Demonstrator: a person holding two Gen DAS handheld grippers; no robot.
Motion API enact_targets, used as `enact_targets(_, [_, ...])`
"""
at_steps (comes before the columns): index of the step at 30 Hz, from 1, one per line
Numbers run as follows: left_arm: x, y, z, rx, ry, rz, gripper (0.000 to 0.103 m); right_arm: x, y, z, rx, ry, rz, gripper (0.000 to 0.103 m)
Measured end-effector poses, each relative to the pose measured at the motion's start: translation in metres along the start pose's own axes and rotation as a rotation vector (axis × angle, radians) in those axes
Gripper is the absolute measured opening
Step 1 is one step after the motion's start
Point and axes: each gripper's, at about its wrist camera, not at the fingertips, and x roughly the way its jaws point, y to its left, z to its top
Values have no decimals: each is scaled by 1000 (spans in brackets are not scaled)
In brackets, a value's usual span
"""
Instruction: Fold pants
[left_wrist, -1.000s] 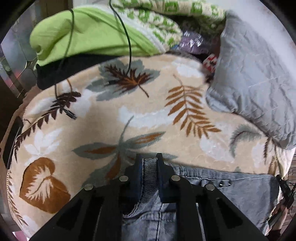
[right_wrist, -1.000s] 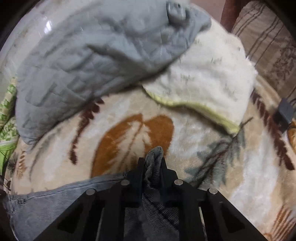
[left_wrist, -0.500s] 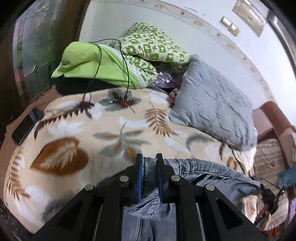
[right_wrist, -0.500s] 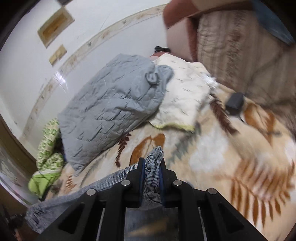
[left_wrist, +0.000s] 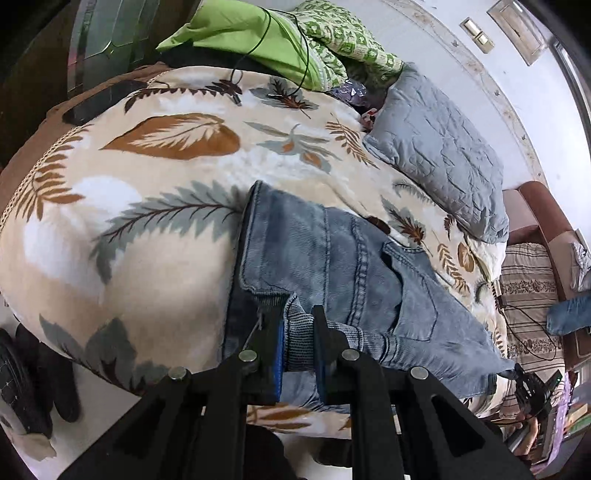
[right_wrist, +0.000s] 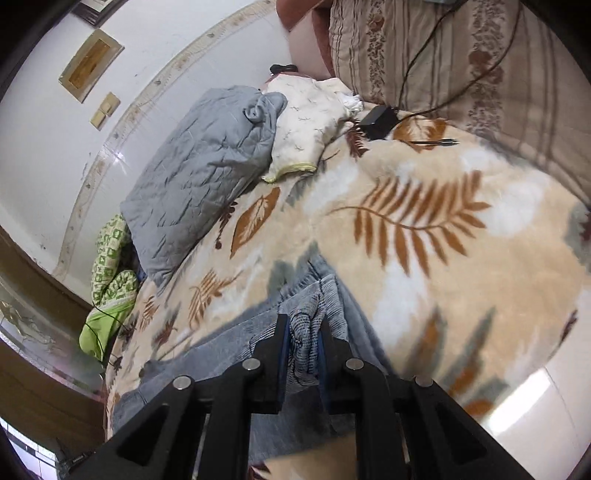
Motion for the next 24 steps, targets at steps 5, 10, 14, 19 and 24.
enact_targets(5, [3,4,-6,6,10,7,14,17,-15,-10,34,217,-101,20])
enact_targets(10, [12,14,-22,19,81,40,14,8,-39,-11,156,289,-146,48])
enact_targets(14, [6,18,-26,48,99,72,14,-19,-38,6,164,138,-162,62])
enact_targets(19, [-9,14,-28,68,80,86,14,4,-5,24,24,144,-168,62])
enact_targets(24, [-32,-11,-26,161,3,142,14,61,18,31,-132,196,-281,62])
